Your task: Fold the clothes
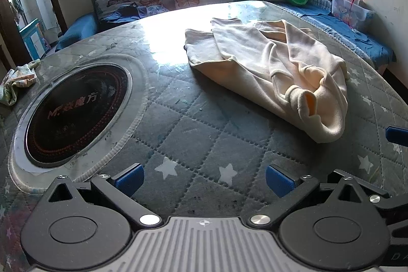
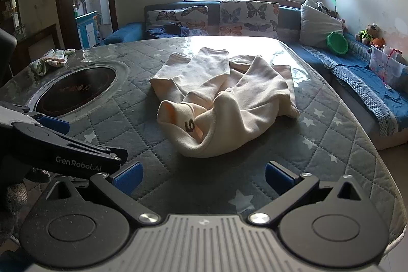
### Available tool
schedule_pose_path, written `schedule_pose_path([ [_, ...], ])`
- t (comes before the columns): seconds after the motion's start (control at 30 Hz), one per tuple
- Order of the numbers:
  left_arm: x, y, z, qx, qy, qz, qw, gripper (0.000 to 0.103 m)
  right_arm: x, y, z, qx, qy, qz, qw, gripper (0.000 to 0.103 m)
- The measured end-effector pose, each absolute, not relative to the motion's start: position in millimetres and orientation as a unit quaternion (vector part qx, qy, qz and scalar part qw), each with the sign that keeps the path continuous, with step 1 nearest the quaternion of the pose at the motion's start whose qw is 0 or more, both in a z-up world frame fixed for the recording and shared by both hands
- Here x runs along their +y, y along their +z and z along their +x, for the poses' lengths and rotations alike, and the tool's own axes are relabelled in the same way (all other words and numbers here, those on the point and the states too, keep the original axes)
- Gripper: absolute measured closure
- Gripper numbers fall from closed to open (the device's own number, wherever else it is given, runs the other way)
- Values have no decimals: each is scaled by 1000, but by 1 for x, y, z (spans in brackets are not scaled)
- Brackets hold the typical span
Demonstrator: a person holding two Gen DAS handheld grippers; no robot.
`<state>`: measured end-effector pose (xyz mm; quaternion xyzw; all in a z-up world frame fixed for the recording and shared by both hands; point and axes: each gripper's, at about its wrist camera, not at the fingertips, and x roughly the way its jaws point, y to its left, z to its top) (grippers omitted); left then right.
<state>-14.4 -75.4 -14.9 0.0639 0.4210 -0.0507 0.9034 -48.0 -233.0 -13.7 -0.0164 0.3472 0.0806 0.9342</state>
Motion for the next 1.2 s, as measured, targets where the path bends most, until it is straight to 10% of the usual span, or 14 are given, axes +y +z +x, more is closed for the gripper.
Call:
schedule_pose_path([
  [1.2, -78, -19, -5, 430, -50, 66, 899, 0, -233, -15, -40, 352, 80, -22, 932, 0],
])
